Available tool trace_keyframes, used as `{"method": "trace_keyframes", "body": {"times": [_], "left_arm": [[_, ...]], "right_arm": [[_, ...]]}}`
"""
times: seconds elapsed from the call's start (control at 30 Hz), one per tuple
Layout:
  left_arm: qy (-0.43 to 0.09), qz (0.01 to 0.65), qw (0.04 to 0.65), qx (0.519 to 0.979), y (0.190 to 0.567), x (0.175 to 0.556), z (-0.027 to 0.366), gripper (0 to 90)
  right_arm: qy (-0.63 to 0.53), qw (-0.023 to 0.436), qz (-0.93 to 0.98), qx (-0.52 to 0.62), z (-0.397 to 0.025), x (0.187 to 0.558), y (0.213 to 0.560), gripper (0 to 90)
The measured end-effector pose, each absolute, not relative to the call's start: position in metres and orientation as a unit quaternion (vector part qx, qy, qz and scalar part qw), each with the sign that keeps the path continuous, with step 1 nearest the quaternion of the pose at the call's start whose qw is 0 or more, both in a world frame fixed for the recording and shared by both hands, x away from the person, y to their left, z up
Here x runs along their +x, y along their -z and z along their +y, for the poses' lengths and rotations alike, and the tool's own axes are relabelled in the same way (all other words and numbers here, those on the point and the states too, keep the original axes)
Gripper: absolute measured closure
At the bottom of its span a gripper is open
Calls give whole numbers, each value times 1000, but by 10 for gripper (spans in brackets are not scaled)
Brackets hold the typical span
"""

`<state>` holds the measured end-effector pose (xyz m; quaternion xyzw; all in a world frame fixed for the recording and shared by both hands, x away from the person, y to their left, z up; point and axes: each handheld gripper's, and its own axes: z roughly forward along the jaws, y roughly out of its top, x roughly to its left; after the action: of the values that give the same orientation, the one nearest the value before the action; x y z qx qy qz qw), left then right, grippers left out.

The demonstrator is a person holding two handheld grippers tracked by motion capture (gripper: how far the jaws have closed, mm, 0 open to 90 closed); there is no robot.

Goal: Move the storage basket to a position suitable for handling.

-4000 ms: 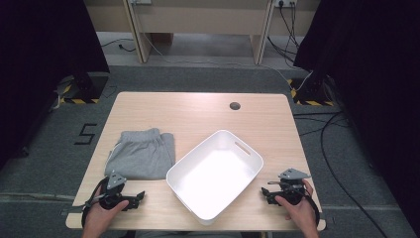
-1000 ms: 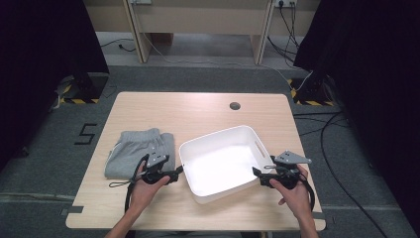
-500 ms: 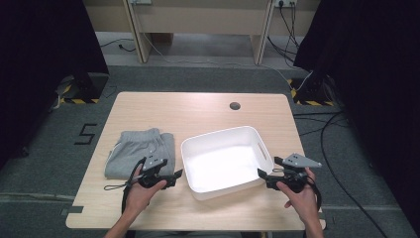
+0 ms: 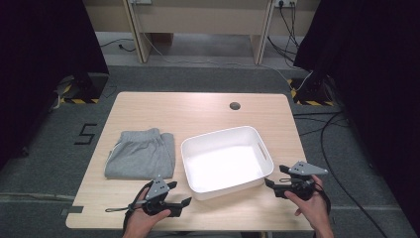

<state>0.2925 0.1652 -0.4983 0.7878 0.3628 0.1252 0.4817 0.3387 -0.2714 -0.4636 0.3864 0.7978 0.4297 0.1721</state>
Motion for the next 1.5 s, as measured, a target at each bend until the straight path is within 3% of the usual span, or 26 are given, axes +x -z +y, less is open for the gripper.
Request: {"method": "trace_keyframes", "body": {"times": [0.33,0.67,1.5], "left_arm": [[-120,348,476,799,503,306,151,190],[-138,366,482,784,498,322,157,218],[-151,414,494,749,482,360,182,236]], "right_arm": [[-410,168,823,355,-246,347,476,147],[-415,157,817,368,-231,350,476,183],[-416,164,818,362,-204,374,477,172]]}}
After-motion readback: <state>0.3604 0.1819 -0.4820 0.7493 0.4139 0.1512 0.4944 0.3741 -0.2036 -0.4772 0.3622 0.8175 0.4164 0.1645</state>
